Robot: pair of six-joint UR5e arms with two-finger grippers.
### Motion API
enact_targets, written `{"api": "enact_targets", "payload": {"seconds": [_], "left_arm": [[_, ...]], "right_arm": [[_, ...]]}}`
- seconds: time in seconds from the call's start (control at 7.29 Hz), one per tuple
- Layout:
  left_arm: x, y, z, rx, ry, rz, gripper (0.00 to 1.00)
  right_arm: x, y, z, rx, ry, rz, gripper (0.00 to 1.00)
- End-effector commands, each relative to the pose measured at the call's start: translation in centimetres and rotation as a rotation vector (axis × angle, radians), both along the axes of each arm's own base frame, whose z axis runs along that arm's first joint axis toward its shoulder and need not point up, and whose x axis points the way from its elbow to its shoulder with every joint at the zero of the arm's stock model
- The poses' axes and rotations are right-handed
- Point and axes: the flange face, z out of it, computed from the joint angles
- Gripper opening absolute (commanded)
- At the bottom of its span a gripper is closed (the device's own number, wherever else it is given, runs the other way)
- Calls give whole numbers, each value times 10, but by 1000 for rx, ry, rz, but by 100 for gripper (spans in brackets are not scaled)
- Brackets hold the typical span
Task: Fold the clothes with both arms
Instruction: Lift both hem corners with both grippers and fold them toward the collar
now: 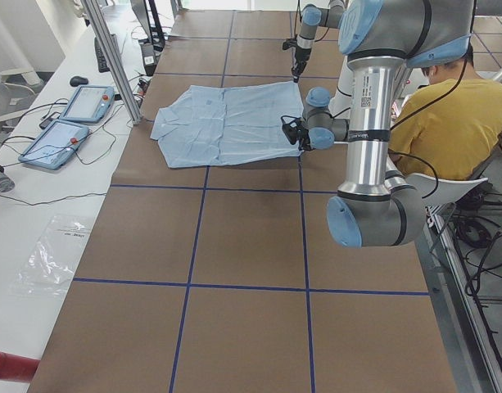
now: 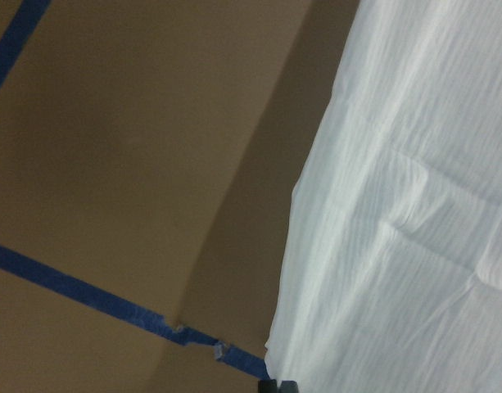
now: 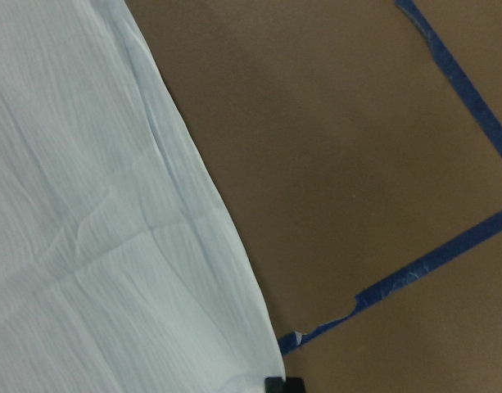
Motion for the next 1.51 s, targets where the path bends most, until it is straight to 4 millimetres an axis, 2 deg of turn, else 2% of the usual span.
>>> {"api": "enact_targets", "payload": {"seconds": [0.0,0.14,0.27,0.41,0.55,0.69,0.82,1.1,1.23,1.37], "left_arm": [[-39,10,-47,-15,26,20,0],[-59,6,-64,-19,65,14,0],[-67,-6,-63,11,45,20,0],[-66,-28,-70,86,-12,27,0],[-71,-87,-104,135,-29,-51,0],[-83,-108,-132,191,-14,-45,0],[-93,-123,-129,199,-27,-78,0],[-110,-166,-117,215,-72,-120,0],[-120,-191,-106,220,-112,-148,0],[-110,-213,-91,224,-160,-144,0]], "right_arm": [[39,7,-18,-1,-39,-2,0],[47,-4,-25,4,-54,29,0],[51,-18,-33,9,-73,68,0],[55,-36,-40,15,-91,115,0],[66,-60,-45,22,-103,172,0],[71,-82,-56,30,-128,227,0],[74,-107,-65,30,-112,284,0],[77,-159,-99,22,-55,390,0],[71,-181,-102,16,-27,424,0],[61,-214,-92,4,15,466,0]]}}
